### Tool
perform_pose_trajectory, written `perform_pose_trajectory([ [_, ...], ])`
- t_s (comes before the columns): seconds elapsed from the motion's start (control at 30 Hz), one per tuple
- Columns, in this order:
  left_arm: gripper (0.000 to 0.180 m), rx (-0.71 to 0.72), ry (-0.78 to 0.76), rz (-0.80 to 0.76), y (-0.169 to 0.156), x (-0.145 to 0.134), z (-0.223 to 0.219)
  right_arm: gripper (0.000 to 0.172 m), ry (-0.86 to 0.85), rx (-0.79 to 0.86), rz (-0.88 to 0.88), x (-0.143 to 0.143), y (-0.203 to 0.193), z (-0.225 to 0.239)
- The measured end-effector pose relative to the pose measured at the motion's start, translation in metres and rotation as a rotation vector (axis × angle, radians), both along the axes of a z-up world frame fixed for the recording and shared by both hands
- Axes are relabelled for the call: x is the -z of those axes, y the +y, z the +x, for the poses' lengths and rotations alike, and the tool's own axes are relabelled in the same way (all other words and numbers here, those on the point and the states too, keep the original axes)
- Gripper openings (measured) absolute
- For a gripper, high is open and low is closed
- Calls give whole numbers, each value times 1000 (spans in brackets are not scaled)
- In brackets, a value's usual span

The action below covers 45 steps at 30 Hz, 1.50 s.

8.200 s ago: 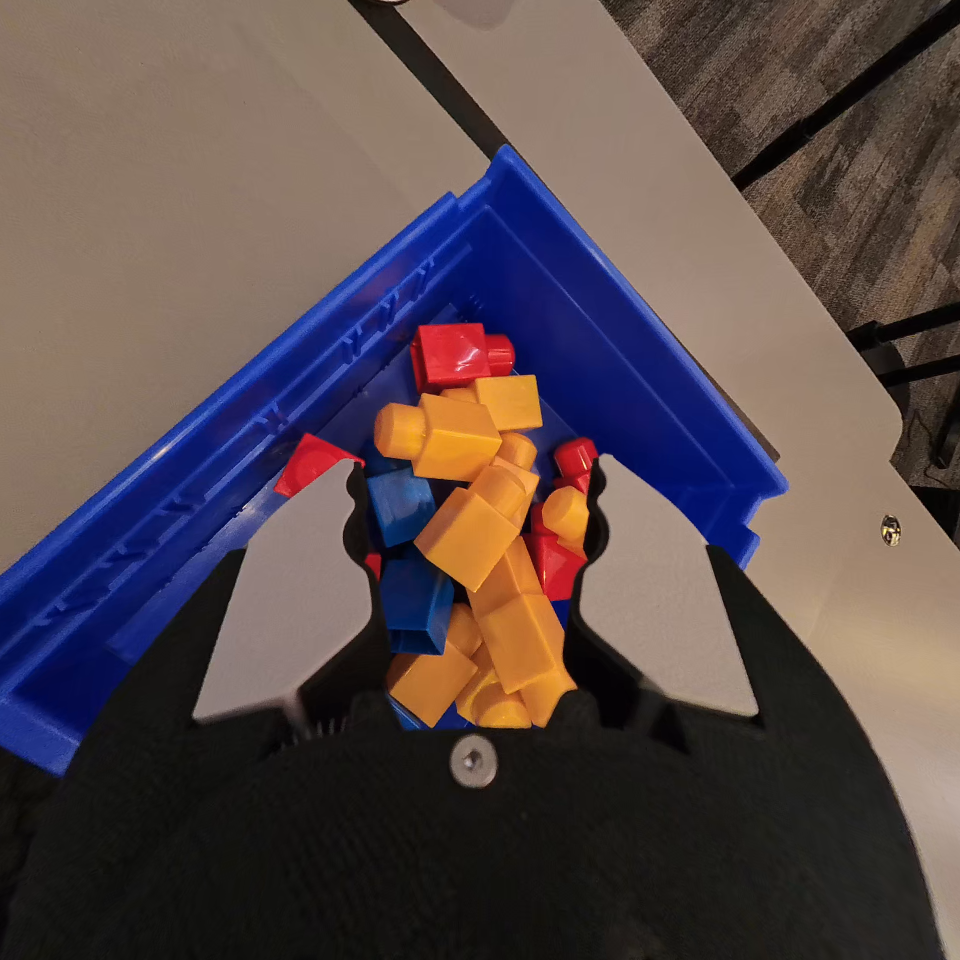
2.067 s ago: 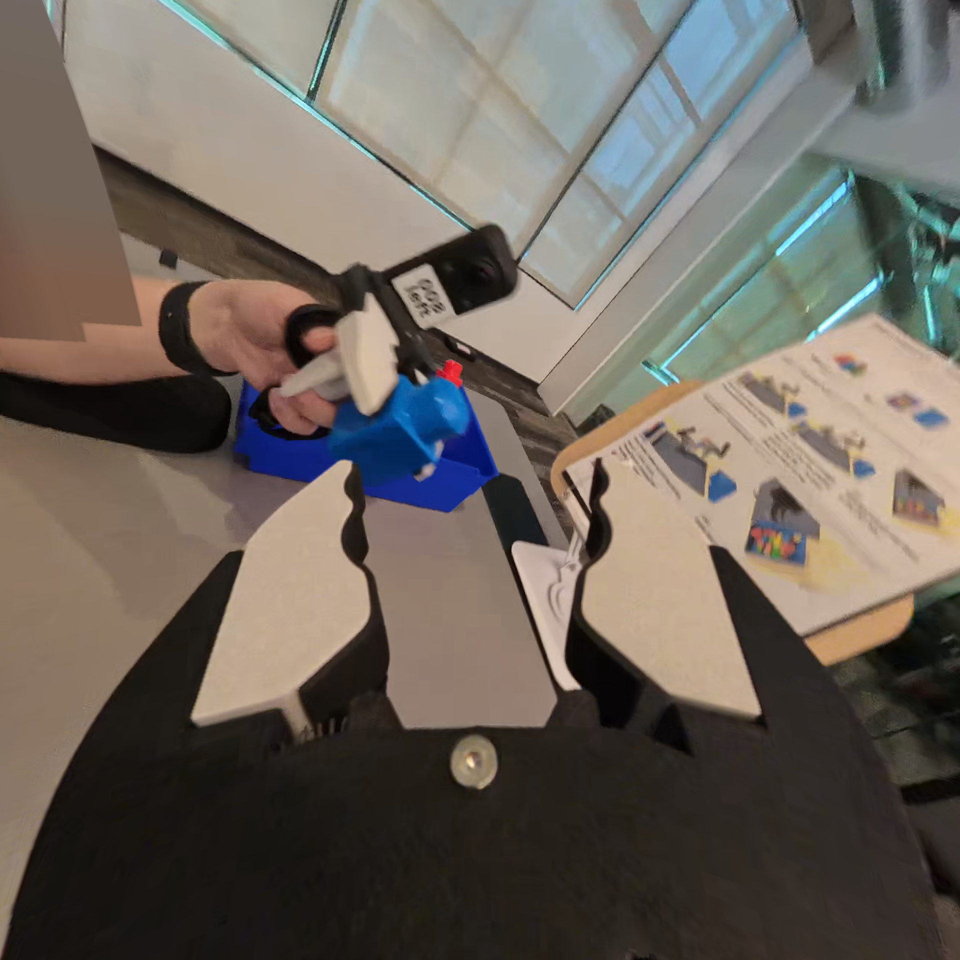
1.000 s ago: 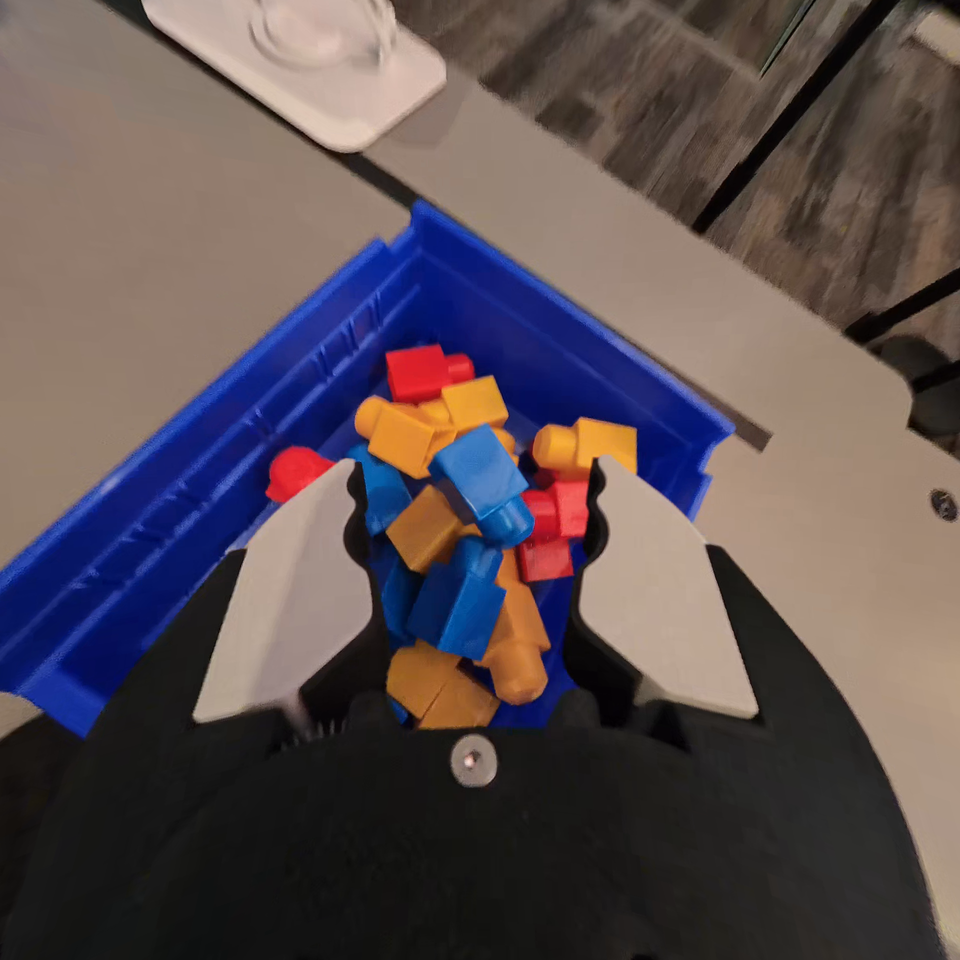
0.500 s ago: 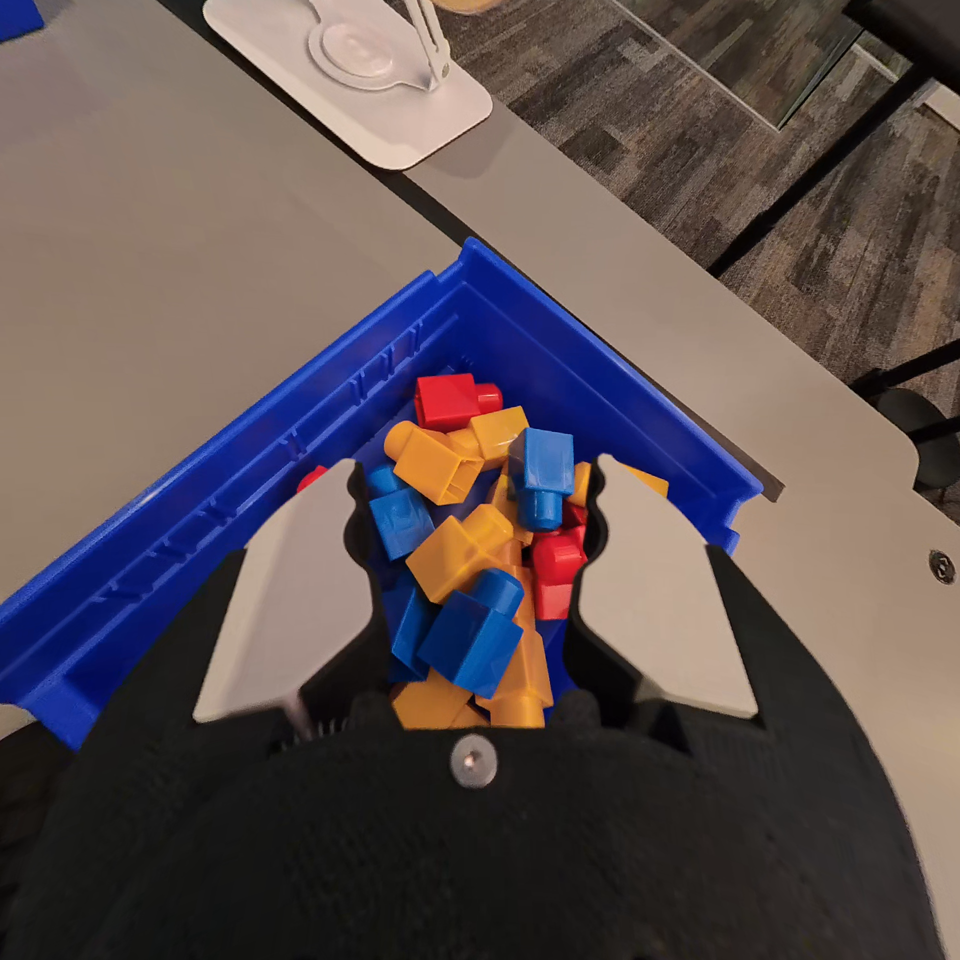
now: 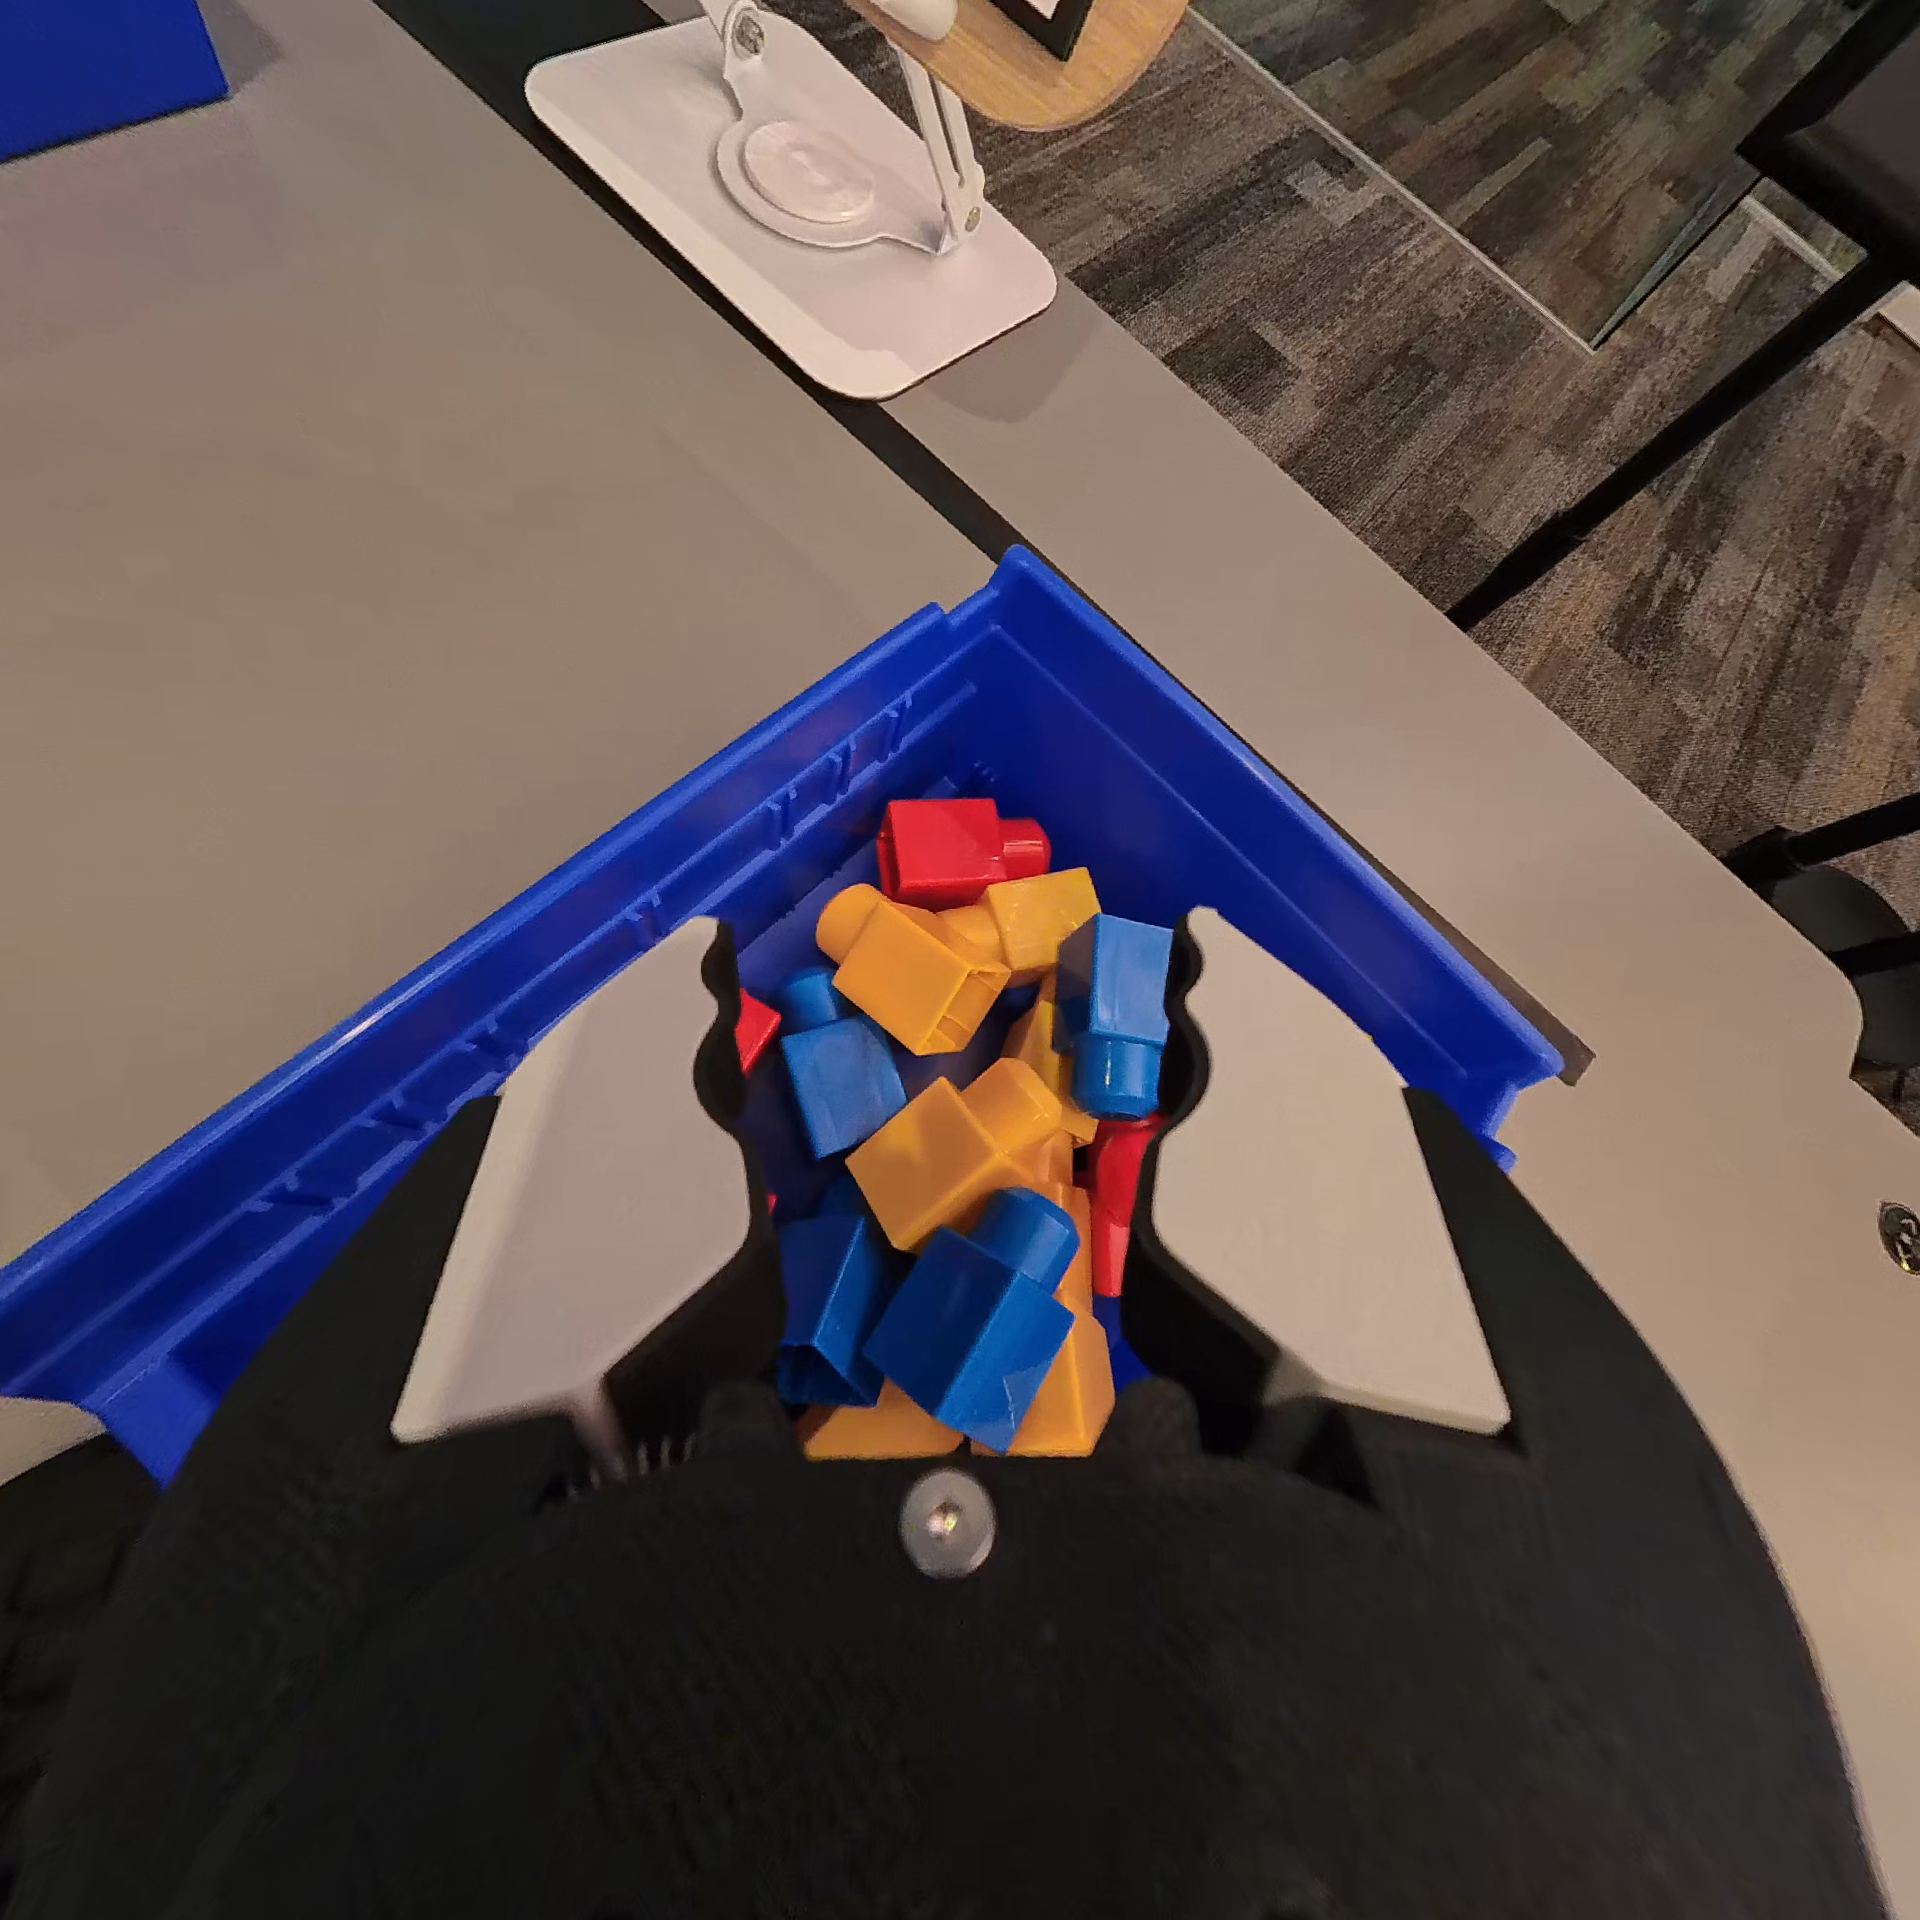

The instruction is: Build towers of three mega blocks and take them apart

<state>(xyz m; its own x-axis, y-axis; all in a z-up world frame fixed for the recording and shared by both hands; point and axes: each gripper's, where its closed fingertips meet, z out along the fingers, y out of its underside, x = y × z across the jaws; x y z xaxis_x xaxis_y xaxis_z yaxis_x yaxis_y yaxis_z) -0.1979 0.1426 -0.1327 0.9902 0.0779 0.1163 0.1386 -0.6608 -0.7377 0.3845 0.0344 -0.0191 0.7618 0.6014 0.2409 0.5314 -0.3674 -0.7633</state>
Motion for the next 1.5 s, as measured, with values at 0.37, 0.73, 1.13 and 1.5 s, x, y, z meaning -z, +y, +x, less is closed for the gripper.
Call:
perform_pose_trajectory([
  [0.37, 45, -45, 57, -11, 18, 15, -11, 76, 45, -41, 9, -4, -1, -7],
  [0.73, 38, 87, 37, 116, 10, -30, 15, 73, 28, -90, 6, -5, -4, -21],
  [1.13, 38, 641, -113, 466, -75, -204, 164, 70, 379, -563, 200, -93, -55, -201],
  [1.5, 38, 1269, -294, 352, -206, -201, 321, 72, 908, -715, 98, -137, -95, -259],
])
